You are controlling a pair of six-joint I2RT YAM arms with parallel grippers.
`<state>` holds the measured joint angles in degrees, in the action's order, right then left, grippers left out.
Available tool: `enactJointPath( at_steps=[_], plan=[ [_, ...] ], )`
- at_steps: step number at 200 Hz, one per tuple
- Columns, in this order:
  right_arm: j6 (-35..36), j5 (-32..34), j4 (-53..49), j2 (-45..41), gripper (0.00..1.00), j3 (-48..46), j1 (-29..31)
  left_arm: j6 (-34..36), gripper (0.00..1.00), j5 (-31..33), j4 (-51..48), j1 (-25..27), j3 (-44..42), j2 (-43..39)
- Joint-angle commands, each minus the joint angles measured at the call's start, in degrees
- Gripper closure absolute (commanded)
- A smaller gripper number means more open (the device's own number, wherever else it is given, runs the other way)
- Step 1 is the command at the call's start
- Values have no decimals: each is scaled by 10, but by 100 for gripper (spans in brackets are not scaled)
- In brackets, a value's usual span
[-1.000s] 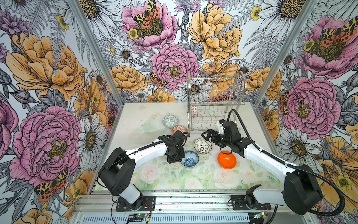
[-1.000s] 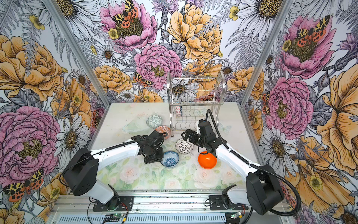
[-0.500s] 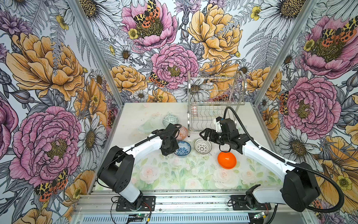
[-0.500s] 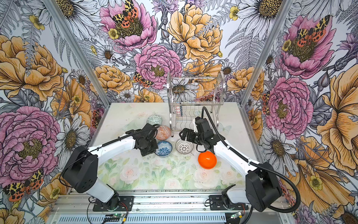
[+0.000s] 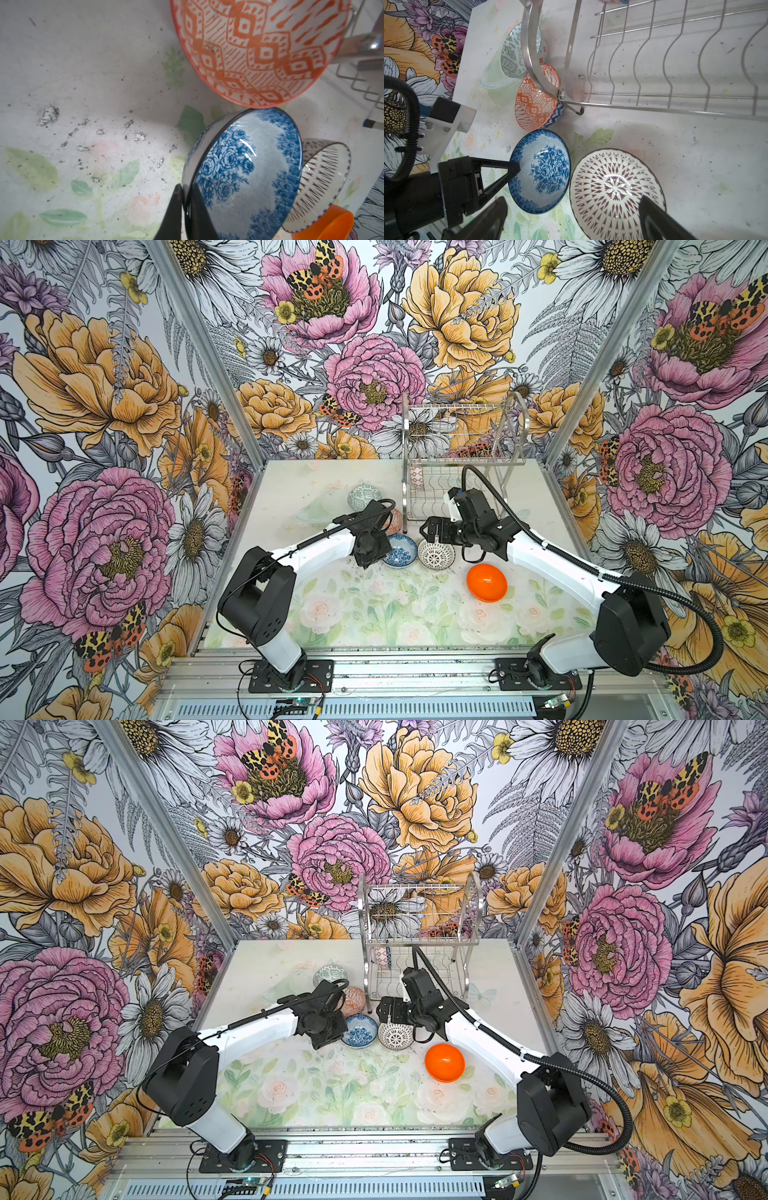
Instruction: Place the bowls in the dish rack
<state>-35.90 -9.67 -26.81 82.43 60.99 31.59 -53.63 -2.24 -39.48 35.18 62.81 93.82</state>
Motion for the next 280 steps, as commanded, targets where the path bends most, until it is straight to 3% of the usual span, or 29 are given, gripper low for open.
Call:
enactJointPath(
  at_steps=[1,58,115,149,172,231,280],
  plan=[
    [16,6,-8,-1,1,5,4,-23,86,16,24,12,-10,-7],
    [32,-2,-27,-18,1,2,9,-71,74,45,24,49,-28,-28],
    [38,30,-50,-10,1,18,47,-59,56,31,23,13,-85,-112],
    [36,58,-74,15,1,52,100,-53,24,4,23,-73,-149,-231],
    [37,79,-96,50,2,90,135,-54,2,-54,23,-153,-189,-314],
    [33,111,-143,186,11,199,234,-57,1,-190,46,-237,-272,-405],
    [15,129,-155,274,28,251,249,-64,1,-260,61,-320,-329,-464]
  ],
)
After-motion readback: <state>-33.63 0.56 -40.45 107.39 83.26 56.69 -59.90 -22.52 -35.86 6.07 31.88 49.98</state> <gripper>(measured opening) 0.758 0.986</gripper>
